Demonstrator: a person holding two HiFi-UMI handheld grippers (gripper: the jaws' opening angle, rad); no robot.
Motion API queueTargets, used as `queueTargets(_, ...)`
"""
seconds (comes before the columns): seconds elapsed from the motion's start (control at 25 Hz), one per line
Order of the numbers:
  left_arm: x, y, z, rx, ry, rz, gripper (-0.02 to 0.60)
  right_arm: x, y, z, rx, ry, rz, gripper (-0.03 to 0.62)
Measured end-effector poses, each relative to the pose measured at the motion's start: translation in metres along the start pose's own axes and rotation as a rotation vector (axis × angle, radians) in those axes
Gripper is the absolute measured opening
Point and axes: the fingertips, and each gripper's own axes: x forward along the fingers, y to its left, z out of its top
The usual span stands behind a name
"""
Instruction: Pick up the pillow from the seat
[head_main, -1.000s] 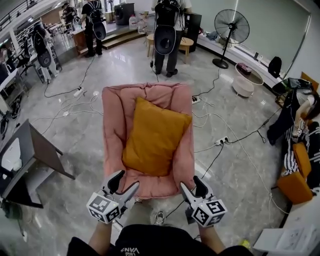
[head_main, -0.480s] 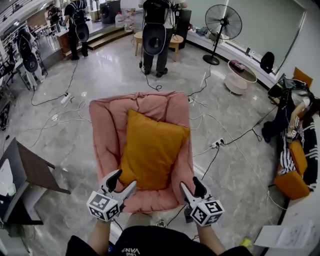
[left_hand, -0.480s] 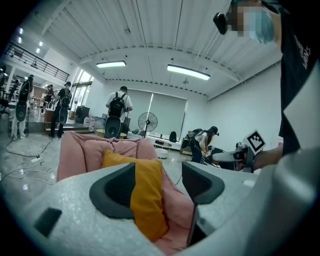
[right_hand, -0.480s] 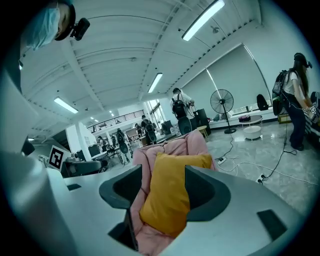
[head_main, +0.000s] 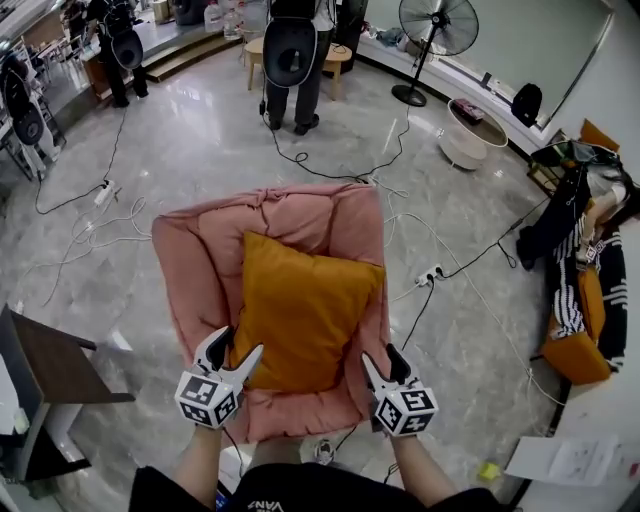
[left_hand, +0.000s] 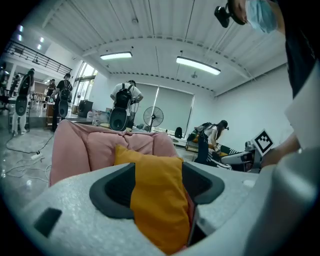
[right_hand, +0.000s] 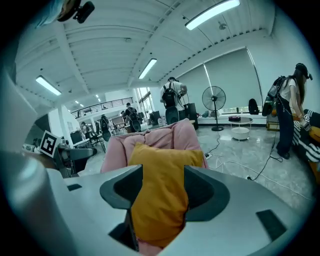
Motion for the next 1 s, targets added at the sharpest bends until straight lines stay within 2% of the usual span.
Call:
queueTargets(0.44, 0.085, 0.073, -0.039, -0.043, 0.098, 0.009, 0.288, 0.100, -0.041, -0.031, 0.069, 0.096, -0.066, 0.241)
queueTargets(0.64, 0.120, 0.094, -0.062, -0.060, 0.151, -0.033, 0.295, 0.134, -0.062, -0.050, 0.103, 0.129, -0.093, 0.256)
queueTargets(1.0, 0.167, 0.112, -0.091, -0.158, 0.219, -0.061, 0.342, 0.180, -0.092, -0.058, 0.208, 0.154, -0.097, 0.273)
